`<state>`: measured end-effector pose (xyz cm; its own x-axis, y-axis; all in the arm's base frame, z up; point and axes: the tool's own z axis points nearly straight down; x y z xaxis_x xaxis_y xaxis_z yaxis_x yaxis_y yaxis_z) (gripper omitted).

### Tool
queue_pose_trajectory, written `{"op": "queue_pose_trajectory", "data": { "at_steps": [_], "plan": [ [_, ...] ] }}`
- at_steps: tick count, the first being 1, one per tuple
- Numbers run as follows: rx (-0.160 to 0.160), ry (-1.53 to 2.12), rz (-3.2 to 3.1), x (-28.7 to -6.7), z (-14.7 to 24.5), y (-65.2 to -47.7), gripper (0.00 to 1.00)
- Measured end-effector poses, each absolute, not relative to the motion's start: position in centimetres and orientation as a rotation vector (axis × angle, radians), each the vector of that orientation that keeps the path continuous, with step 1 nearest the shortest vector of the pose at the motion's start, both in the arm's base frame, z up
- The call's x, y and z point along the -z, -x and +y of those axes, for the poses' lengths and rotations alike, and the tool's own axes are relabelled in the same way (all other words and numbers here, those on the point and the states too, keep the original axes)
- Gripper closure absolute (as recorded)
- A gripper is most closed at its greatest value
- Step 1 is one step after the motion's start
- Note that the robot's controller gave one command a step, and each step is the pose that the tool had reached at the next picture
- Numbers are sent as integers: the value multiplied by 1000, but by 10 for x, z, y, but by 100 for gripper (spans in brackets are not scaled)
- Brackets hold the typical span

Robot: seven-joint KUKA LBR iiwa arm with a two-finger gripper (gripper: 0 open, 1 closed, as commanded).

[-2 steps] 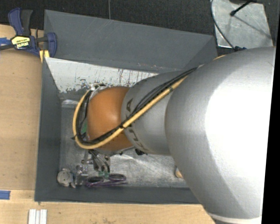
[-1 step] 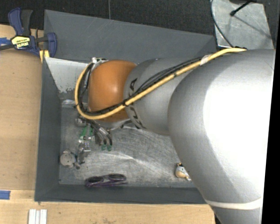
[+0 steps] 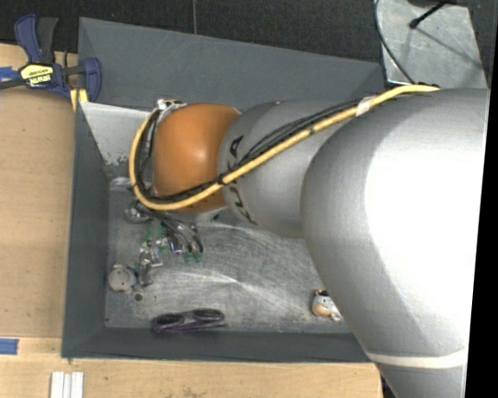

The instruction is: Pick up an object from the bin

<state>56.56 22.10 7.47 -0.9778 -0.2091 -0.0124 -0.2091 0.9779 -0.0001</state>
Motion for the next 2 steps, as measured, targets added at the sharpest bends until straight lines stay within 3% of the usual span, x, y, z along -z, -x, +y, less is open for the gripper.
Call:
{"op": "queue_pose_trajectory", "data": {
  "at_steps": [1, 2],
  "plan": [
    [-3, 660, 3068, -81, 205, -571, 0],
    [-1, 422, 3112, -99, 182, -573, 0]
  ]
}}
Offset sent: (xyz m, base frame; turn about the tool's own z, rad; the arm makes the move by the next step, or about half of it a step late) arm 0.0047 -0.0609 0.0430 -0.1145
